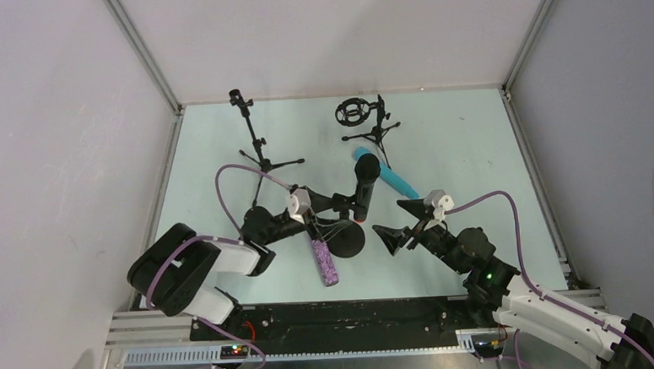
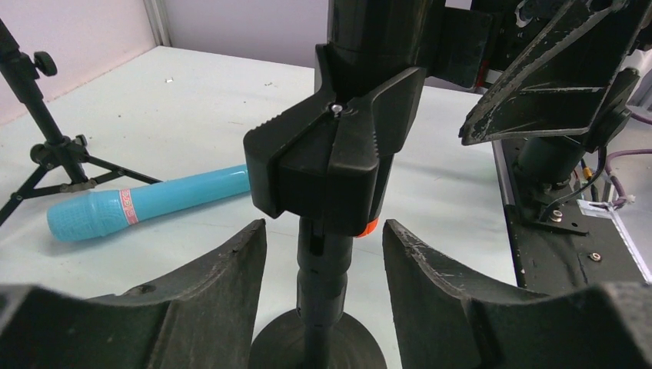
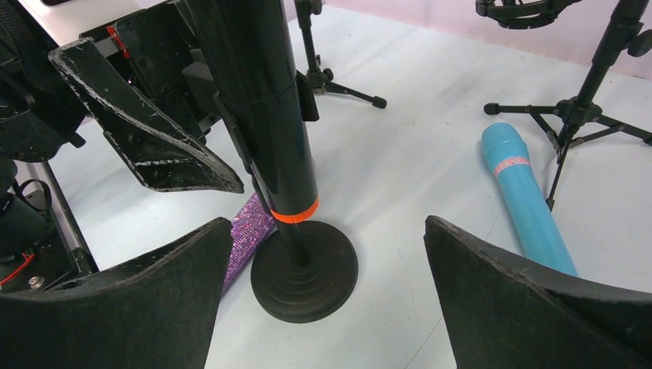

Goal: Attach the microphones to the stand

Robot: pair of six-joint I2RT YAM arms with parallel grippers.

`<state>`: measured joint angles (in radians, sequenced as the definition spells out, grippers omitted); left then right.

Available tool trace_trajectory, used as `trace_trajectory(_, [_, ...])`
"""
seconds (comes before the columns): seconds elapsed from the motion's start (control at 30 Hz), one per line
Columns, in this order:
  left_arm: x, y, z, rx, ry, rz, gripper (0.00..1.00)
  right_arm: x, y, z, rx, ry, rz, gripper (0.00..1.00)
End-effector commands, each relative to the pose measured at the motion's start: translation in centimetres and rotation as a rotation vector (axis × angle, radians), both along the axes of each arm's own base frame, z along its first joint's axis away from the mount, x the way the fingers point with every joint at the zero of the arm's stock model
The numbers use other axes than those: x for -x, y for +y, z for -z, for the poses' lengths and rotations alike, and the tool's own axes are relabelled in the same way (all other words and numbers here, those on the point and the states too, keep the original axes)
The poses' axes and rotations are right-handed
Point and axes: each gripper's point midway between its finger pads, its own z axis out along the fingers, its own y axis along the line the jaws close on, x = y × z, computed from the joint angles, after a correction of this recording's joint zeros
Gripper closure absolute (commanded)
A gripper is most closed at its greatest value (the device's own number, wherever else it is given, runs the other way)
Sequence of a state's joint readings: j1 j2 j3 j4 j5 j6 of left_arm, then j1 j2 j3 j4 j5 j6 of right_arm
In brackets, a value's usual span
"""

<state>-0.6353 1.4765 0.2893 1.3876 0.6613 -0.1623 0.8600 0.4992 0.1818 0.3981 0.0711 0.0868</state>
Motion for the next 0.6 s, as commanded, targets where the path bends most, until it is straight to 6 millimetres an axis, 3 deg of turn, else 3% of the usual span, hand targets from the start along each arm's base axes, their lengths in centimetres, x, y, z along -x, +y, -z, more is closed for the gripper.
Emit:
trace_trajectory(0.0, [-0.3, -0.2, -1.3, 0.044, -0.035, 0.009, 0.39, 0.1, 0.2, -1.2, -0.047, -0.023, -0.008, 0.01])
trace_trajectory(0.2, [-0.6, -0.3, -1.3, 0.046, -0.033, 0.01, 0.45, 0.1, 0.1, -1.1, -0.047, -0.021, -0.007, 0.01])
trace_trajectory(0.43, [-0.4, -0.3, -1.3, 0.046, -0.038, 0.02, 0.61, 0.1, 0.0, -0.5, -0.033, -0.018, -0.002, 0.01])
trace_trajectory(0.57, [-0.5, -0.3, -1.4, 0.048, -0.044, 0.016, 0.51, 0.1, -0.1, -0.2, -0.03, -0.014, 0.001, 0.01])
